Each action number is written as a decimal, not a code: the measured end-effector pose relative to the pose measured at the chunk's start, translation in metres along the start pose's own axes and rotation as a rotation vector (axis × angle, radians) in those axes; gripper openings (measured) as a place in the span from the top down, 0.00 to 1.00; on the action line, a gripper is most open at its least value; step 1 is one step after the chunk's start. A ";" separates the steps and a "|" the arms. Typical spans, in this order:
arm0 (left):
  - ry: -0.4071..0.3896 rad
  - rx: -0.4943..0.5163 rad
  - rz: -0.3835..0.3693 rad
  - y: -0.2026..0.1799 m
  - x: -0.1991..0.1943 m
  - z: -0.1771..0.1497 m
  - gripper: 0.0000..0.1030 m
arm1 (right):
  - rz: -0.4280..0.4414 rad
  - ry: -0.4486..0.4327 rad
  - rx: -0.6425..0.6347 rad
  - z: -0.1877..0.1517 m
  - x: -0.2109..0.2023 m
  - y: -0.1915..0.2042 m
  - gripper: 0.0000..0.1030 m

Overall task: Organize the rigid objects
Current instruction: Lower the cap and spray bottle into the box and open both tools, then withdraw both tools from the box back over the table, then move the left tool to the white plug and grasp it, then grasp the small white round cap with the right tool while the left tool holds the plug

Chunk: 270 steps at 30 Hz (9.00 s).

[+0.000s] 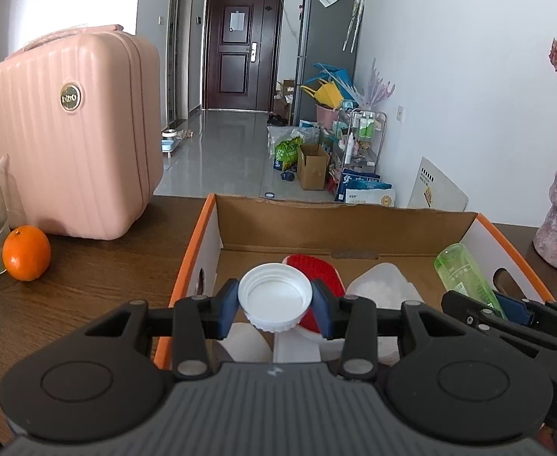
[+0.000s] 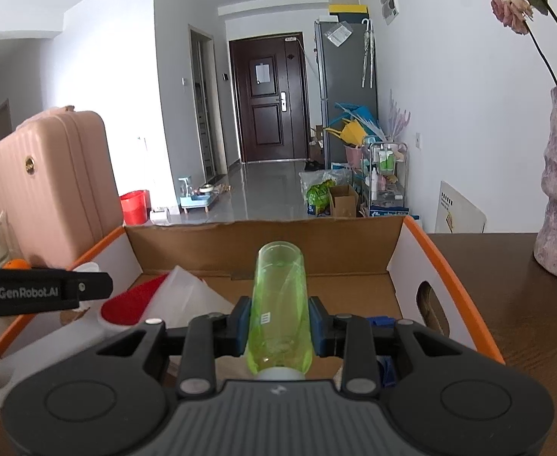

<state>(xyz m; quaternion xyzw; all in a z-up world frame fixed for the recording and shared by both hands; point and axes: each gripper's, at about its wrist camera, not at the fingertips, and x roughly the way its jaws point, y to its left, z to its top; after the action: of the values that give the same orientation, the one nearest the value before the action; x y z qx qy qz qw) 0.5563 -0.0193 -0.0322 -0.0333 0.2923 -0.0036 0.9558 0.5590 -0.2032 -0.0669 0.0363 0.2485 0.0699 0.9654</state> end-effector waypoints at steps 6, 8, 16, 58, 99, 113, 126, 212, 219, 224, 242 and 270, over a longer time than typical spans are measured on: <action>0.006 0.009 0.004 -0.002 0.000 -0.001 0.56 | -0.001 0.027 0.008 -0.002 0.002 -0.001 0.70; 0.005 0.013 0.005 -0.003 0.000 -0.001 0.50 | 0.000 0.021 0.009 -0.002 0.000 -0.001 0.70; -0.042 0.025 0.004 -0.005 -0.010 -0.002 0.20 | -0.009 0.006 0.026 0.000 -0.004 -0.005 0.51; -0.100 -0.025 0.012 0.006 -0.028 -0.005 0.00 | -0.037 -0.068 0.019 -0.003 -0.024 -0.005 0.00; -0.123 0.000 -0.016 0.022 -0.133 -0.081 0.00 | -0.059 -0.135 -0.034 -0.066 -0.157 0.001 0.00; -0.078 0.023 -0.039 0.015 -0.169 -0.120 0.00 | -0.086 -0.112 -0.021 -0.098 -0.198 -0.006 0.00; -0.037 0.038 -0.065 0.001 -0.181 -0.132 0.00 | -0.104 -0.120 0.039 -0.108 -0.223 -0.030 0.00; 0.156 0.079 0.031 -0.207 -0.045 -0.120 0.34 | -0.277 -0.030 0.250 -0.115 -0.199 -0.216 0.00; 0.112 0.082 0.020 -0.201 -0.058 -0.116 0.41 | -0.273 -0.034 0.259 -0.117 -0.199 -0.218 0.00; 0.096 0.073 0.000 -0.192 -0.069 -0.113 0.41 | -0.287 -0.044 0.264 -0.118 -0.199 -0.220 0.00; -0.027 0.041 -0.054 -0.143 -0.134 -0.111 0.41 | -0.372 -0.096 0.242 -0.118 -0.204 -0.204 0.00; -0.048 -0.002 -0.029 -0.030 -0.185 -0.125 0.41 | -0.156 0.150 0.090 -0.128 -0.162 -0.067 0.14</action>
<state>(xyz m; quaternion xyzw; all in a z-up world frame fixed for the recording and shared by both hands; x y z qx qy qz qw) 0.3331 -0.0526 -0.0305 -0.0385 0.2689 -0.0162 0.9623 0.3649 -0.2898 -0.1090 0.0550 0.3251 -0.0143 0.9440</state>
